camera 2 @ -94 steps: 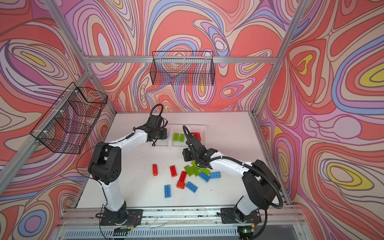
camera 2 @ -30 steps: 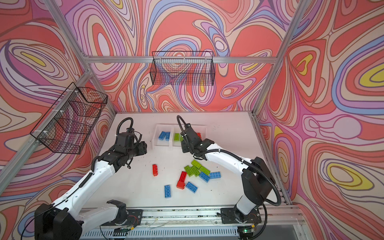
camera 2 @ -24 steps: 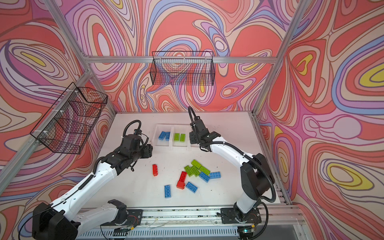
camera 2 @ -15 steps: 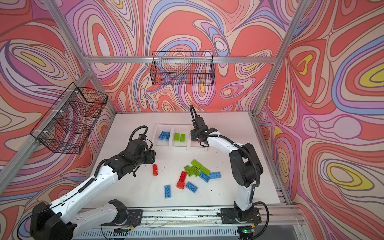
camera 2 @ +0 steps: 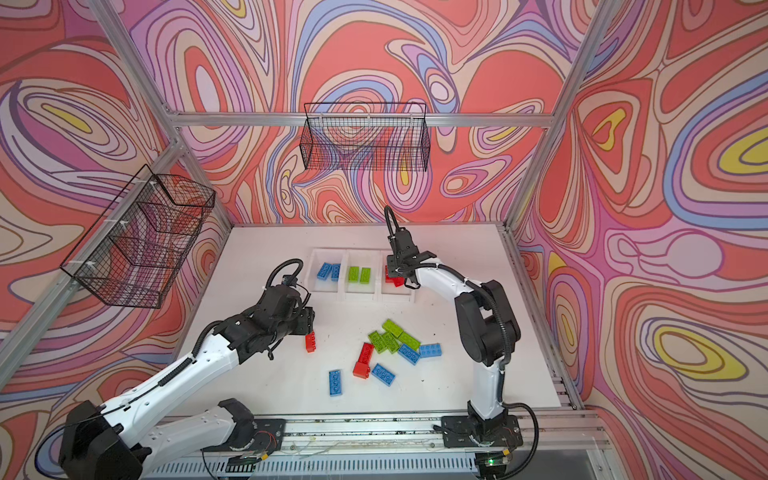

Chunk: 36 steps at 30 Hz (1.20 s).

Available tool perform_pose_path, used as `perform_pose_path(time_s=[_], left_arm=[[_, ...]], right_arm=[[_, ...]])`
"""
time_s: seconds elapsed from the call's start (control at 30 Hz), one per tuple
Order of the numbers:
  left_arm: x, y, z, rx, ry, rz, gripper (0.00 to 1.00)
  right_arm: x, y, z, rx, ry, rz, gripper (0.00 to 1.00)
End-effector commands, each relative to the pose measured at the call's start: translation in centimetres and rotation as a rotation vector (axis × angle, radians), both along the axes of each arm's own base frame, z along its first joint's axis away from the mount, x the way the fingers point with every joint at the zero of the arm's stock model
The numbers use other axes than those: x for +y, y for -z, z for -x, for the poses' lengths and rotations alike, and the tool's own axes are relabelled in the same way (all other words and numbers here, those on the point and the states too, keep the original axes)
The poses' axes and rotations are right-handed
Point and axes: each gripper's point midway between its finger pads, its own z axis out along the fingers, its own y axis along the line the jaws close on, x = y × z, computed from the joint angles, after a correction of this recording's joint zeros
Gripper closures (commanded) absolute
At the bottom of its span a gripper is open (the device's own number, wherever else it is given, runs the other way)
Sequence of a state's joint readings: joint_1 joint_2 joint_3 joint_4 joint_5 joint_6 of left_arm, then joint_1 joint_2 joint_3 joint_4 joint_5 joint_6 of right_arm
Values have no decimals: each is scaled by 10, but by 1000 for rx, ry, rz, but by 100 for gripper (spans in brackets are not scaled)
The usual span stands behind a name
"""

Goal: Sort the legos into containers by color
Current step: 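Release the red brick into the red bin while left gripper lowers to a red brick, then grasp a lime-green brick in the pile with the left gripper while right gripper withdraws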

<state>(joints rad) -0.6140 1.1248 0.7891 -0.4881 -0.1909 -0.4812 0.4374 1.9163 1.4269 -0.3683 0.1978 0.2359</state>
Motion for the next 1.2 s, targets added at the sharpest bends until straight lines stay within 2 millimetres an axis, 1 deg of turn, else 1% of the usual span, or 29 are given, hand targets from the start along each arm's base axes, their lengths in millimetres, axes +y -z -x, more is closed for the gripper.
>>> perform_pose_path(time_s=[0.0,0.13,0.17,0.2,0.3,0.4,0.47,0.57,0.67,0.77,0.9,0.97,1.03,1.17], left_arm=[[-27,0,-3,-2,85,8,33],[-67,3,-5,-6,237,-4,31],[-78,5,-5,-2,284,-18,31],[-90,5,-5,-2,334,-29,31],[-121,13,-1,1,487,-79,30],[-146,22,2,16,634,-110,29],[-157,28,3,20,721,-129,29],[-167,34,3,34,830,-173,29],[-176,38,7,50,933,-192,30],[-183,42,12,69,993,-188,29],[-190,48,15,115,982,-167,27],[-194,55,21,129,974,-158,24],[-194,63,23,141,951,-188,22],[-193,78,24,185,881,-240,21]], right_arm=[[-11,-26,2,-60,23,3,40],[-24,-43,9,-96,49,-3,40],[-29,-48,12,-107,57,-5,40],[-34,-58,16,-127,65,-11,40],[-49,-71,26,-155,91,-13,40],[-67,-76,36,-164,121,-14,39],[-75,-76,43,-162,132,-16,40],[-84,-74,52,-156,146,-11,40],[-91,-72,60,-153,161,-8,40],[-94,-69,64,-150,169,-11,39],[-96,-69,67,-148,173,-11,37],[-98,-68,68,-147,176,-9,37],[-98,-67,68,-147,174,-10,37],[-97,-66,68,-144,171,-11,36]])
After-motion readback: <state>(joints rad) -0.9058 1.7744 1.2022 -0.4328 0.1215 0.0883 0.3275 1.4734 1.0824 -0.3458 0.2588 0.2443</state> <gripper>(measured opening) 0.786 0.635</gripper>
